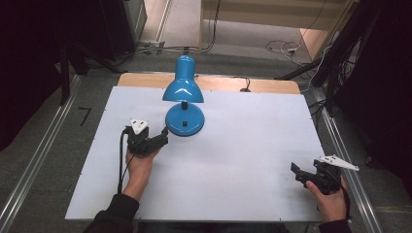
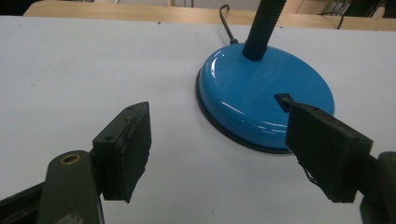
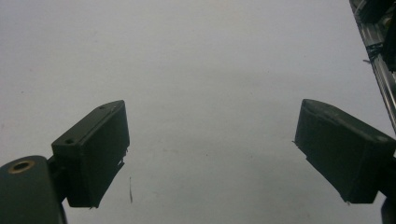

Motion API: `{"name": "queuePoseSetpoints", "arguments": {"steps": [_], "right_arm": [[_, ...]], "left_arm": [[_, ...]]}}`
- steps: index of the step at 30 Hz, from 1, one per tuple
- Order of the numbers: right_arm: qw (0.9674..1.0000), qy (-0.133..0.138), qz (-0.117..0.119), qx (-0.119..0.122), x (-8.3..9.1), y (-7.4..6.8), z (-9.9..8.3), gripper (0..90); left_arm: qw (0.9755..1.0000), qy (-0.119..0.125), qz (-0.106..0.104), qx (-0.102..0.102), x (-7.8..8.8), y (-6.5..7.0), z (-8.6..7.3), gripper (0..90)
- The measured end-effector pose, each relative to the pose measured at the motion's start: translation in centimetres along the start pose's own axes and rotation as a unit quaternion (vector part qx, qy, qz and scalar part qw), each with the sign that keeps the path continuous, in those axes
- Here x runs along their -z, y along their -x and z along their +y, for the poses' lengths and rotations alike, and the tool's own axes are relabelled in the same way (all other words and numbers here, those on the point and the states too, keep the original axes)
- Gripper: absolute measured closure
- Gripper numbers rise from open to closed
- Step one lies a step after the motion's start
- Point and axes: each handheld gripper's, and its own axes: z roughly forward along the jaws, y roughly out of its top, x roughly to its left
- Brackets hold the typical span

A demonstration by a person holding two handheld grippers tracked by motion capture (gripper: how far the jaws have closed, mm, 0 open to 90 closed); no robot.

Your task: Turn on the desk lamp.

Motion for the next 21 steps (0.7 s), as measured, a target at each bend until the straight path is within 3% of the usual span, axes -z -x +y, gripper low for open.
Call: {"name": "queuePoseSetpoints", "arguments": {"steps": [10,21], "right_arm": [[1.0,-0.001,0.002,0.002,0.0,0.0,0.0,8.7],[1.0,-0.006,0.002,0.003,-0.1,-0.1,0.0,8.7]], "left_arm": [[1.0,0.0,-0.005,0.001,-0.6,0.1,0.5,25.1],[0.9998,-0.001,-0.017,-0.009,-1.8,0.9,0.8,34.3]]}}
